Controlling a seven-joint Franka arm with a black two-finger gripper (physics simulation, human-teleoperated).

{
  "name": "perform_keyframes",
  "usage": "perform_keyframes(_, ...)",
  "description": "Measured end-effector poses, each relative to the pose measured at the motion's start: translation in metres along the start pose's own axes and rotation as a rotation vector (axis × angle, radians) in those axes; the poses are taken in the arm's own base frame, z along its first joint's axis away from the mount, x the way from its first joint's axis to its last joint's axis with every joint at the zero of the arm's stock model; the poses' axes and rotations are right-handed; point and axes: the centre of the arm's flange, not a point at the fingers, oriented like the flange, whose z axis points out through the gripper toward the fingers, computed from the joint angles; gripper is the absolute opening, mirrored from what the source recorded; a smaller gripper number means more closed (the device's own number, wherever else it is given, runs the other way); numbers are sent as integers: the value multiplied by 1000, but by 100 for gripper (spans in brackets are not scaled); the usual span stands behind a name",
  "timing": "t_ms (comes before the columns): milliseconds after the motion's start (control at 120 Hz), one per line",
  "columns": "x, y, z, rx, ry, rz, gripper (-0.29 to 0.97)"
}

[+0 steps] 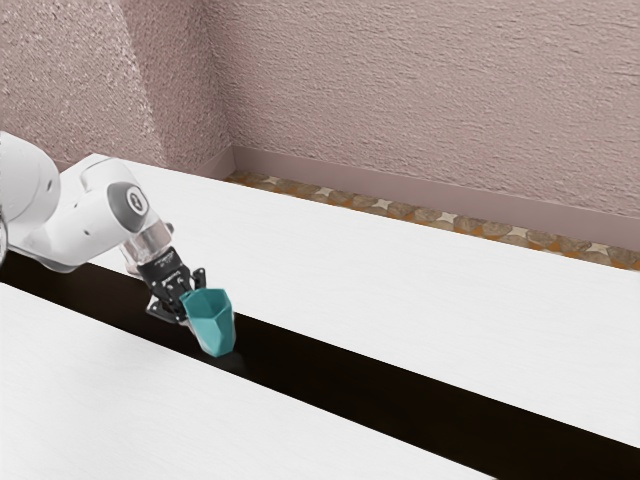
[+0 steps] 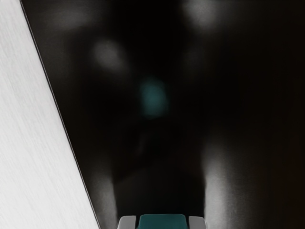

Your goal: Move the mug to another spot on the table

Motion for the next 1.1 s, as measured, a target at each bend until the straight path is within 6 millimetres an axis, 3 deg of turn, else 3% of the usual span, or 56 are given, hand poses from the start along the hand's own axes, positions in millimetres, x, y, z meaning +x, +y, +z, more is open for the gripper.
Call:
perform_keyframes(183,3,2,1,3,1,33,-9)
perform_keyframes(425,3,3,1,-15,-9,74,38)
perform_keyframes(533,3,7,-6,-28,0,96,50)
perform_keyframes(667,20,1,-21,-16,50,121,58)
perform_keyframes(775,21,9,-48,9,140,200,62)
perform_keyframes(900,9,14,-92,31,254,303,65)
perform_keyframes(1008,-23,10,-147,7,335,394,66)
perform_keyframes(1100,-57,6,-180,33,395,500,67)
